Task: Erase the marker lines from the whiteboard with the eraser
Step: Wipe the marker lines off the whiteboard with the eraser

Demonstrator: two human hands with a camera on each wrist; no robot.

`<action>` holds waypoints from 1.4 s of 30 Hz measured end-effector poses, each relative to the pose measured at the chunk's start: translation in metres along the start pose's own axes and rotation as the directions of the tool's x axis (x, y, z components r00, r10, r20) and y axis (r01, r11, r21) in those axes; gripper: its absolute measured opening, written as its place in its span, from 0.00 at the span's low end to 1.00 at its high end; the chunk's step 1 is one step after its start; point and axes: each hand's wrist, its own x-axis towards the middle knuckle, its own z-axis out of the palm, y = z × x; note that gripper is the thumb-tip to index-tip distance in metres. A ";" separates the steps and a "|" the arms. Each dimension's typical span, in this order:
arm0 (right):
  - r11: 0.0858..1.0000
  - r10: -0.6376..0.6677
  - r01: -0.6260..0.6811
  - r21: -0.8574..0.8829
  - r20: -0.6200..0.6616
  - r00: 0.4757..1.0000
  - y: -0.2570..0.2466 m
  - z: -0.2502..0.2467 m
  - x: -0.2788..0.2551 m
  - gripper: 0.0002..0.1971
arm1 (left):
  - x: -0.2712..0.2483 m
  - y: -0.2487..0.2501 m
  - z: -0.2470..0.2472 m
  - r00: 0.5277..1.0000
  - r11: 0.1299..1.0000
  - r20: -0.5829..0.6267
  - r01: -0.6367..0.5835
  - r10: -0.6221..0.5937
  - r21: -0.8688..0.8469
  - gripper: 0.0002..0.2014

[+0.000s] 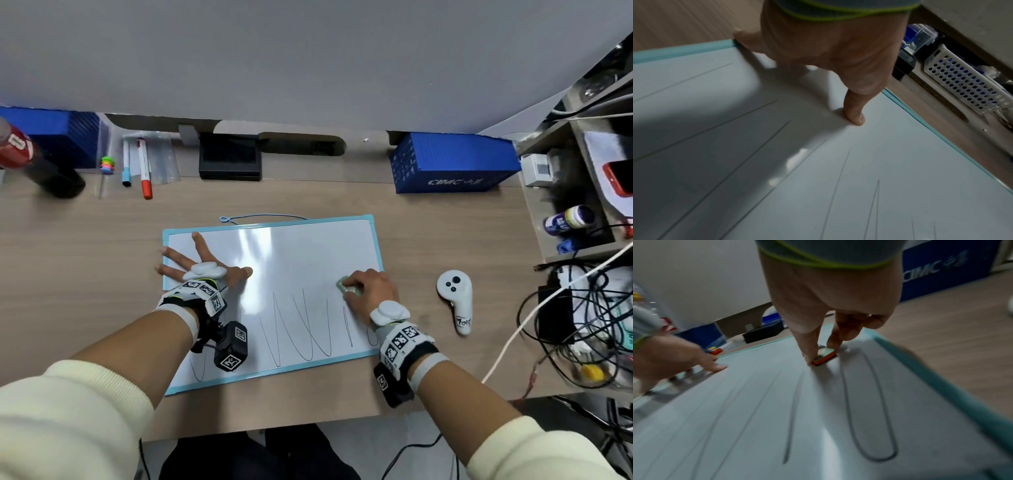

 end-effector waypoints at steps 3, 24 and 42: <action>0.999 0.044 -0.043 0.015 -0.074 0.996 0.004 -0.006 0.005 0.09 | -0.003 0.001 -0.001 0.999 0.999 -0.010 -0.035 0.035 -0.022 0.67; 0.980 -0.176 0.181 -0.079 0.070 0.982 -0.050 0.026 -0.002 0.09 | -0.012 -0.007 -0.023 0.997 0.999 0.073 -0.014 0.017 -0.031 0.64; 0.977 -0.207 0.210 -0.047 0.070 0.976 -0.087 0.037 0.006 0.08 | 0.002 -0.076 -0.031 0.980 0.972 -0.182 0.036 -0.079 -0.233 0.38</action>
